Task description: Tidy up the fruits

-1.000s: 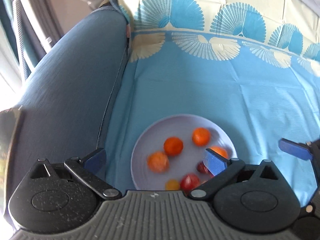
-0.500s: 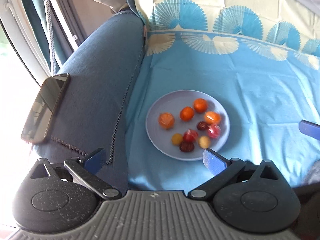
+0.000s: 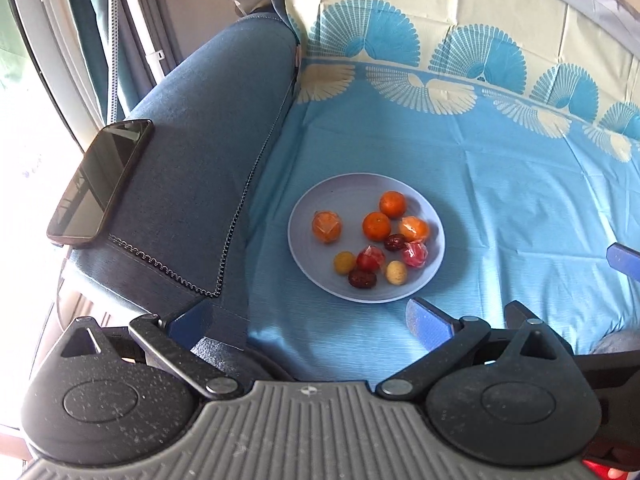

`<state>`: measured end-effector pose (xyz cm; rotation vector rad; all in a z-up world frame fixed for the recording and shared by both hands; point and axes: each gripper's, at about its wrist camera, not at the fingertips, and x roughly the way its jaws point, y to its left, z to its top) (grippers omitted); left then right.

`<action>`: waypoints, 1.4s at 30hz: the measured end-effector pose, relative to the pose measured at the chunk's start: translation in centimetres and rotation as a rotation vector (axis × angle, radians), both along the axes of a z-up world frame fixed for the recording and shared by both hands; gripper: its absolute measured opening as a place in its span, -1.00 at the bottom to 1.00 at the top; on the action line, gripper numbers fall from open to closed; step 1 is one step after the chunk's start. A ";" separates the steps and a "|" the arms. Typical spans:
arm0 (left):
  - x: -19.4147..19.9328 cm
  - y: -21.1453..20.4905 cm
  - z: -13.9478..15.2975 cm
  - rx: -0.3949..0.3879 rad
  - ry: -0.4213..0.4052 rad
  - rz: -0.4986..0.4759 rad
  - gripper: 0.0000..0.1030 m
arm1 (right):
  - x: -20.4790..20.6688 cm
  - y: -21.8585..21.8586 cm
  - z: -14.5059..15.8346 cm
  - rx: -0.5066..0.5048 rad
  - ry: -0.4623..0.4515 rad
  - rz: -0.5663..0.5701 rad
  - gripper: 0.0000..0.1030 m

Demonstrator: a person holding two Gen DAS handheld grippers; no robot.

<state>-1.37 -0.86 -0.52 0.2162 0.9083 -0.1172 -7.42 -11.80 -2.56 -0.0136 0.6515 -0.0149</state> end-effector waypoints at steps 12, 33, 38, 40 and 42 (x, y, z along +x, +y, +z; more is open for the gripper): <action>0.5 0.3 -0.2 0.021 -0.002 0.014 0.99 | 0.3 0.8 0.0 -0.004 0.015 0.037 0.99; 0.5 0.4 -0.1 0.028 -0.010 0.014 0.99 | 0.6 0.9 0.0 -0.012 0.015 0.037 0.99; 0.5 0.5 -0.2 0.029 -0.011 0.014 0.99 | 0.6 1.0 0.0 -0.013 0.014 0.037 0.99; 0.5 0.4 -0.2 0.029 -0.011 0.016 0.99 | 0.7 1.0 0.0 -0.014 0.013 0.037 0.99; 0.5 0.5 -0.2 0.030 -0.011 0.016 0.99 | 0.7 1.0 0.1 -0.013 0.013 0.038 0.99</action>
